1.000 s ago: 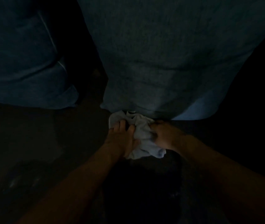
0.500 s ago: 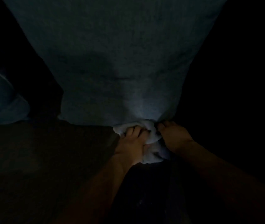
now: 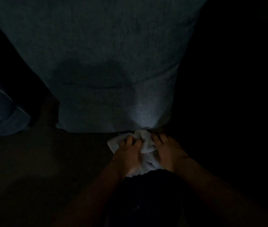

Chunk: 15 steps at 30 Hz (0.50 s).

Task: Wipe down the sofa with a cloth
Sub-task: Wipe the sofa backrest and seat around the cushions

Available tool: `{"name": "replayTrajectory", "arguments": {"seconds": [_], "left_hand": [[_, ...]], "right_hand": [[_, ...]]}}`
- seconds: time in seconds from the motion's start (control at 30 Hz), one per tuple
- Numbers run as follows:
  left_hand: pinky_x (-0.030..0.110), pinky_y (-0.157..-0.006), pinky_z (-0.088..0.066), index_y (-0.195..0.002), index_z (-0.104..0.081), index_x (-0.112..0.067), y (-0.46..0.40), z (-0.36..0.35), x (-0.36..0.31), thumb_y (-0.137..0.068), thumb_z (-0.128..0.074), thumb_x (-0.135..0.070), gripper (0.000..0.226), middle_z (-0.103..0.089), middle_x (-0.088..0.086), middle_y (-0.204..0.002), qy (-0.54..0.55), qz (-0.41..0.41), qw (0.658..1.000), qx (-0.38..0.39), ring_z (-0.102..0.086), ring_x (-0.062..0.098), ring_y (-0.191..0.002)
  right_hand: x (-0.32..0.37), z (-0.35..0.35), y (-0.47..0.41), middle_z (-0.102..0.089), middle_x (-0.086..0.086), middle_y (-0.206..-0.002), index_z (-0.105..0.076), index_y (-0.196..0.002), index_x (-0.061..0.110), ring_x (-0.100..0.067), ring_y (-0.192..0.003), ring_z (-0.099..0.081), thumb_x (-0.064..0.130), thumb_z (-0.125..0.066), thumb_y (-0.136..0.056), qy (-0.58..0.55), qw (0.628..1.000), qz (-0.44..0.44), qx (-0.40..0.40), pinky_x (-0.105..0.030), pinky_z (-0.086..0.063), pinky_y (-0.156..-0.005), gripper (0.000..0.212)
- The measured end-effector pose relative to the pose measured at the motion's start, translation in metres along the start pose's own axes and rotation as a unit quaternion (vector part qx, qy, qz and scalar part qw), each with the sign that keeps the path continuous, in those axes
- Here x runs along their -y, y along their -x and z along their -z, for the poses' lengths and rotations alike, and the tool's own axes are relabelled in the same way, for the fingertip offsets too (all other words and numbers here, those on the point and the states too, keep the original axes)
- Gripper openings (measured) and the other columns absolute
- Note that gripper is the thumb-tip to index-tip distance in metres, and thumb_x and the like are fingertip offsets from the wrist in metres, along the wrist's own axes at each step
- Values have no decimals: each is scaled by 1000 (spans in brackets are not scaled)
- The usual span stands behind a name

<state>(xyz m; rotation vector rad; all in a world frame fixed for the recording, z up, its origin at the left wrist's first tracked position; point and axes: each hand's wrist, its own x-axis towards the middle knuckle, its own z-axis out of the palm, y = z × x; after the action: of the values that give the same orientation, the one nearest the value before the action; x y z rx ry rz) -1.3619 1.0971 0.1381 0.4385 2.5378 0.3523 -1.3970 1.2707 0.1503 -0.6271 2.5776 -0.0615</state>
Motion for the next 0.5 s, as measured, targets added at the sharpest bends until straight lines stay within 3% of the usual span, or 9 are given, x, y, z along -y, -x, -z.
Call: {"name": "replayTrajectory", "arguments": {"seconds": [0.1, 0.17, 0.23, 0.3, 0.33, 0.4, 0.47, 0.5], "left_hand": [[41, -112, -23, -144, -23, -21, 12, 8, 7, -81, -65, -36, 77, -24, 3, -144, 64, 47, 997, 13, -19, 30, -138], [42, -112, -24, -144, -26, -19, 24, 13, 14, -84, -61, -35, 72, -23, 7, -147, 95, 71, 993, 6, -20, 30, -138], [44, -107, -30, -144, -29, -17, 34, 7, 18, -88, -46, -45, 65, -32, 11, -145, 50, 51, 994, -82, -30, 33, -133], [46, -105, -31, -147, -22, -21, 39, 0, 22, -88, -37, -50, 68, -28, 13, -146, 43, 60, 993, -92, -31, 35, -132], [45, -107, -29, -150, -15, -26, 39, -1, 22, -88, -40, -51, 71, -20, 11, -150, 49, 75, 994, -66, -25, 34, -134], [44, -109, -27, -151, -6, -32, 32, 2, 19, -89, -45, -52, 77, -11, 8, -154, 29, 81, 996, -30, -21, 33, -136], [43, -110, -25, -152, -7, -30, 22, 11, 15, -91, -45, -49, 74, -14, 7, -155, -8, 62, 998, -25, -23, 33, -135], [43, -110, -25, -152, -11, -28, 16, 14, 14, -91, -46, -48, 73, -18, 8, -154, -11, 52, 998, -28, -25, 32, -135]], "right_hand": [[6, 9, 4, -55, -16, -123, -53, -130, 11, -36, -111, -54, 46, -72, -60, 13, 999, -48, -8, -48, -46, -92, 81], [11, 17, 5, -58, -16, -111, -61, -117, 10, -36, -99, -58, 41, -79, -55, 43, 996, -55, -50, -45, -50, -80, 72], [15, 25, 4, -59, -12, -96, -65, -100, 13, -31, -84, -59, 39, -82, -47, 65, 989, -19, -128, -38, -51, -67, 61], [18, 27, 4, -56, -9, -92, -62, -96, 14, -27, -80, -57, 40, -68, -59, 54, 978, 54, -192, -35, -48, -64, 46], [21, 27, 6, -55, -9, -95, -61, -100, 13, -26, -84, -56, 43, -55, -66, 39, 981, 76, -176, -36, -49, -67, 45], [21, 8, 1, -48, -11, -116, -51, -123, 12, -29, -105, -50, 50, -37, -73, 38, 997, 56, -34, -43, -49, -85, 64], [17, -18, -6, -37, -14, -135, -33, -140, 13, -33, -121, -37, 50, -42, -78, 78, 991, -9, 107, -51, -44, -95, 73], [13, -30, -11, -35, -15, -138, -29, -141, 14, -35, -123, -35, 45, -48, -80, 98, 987, -18, 123, -53, -44, -95, 72]]}}
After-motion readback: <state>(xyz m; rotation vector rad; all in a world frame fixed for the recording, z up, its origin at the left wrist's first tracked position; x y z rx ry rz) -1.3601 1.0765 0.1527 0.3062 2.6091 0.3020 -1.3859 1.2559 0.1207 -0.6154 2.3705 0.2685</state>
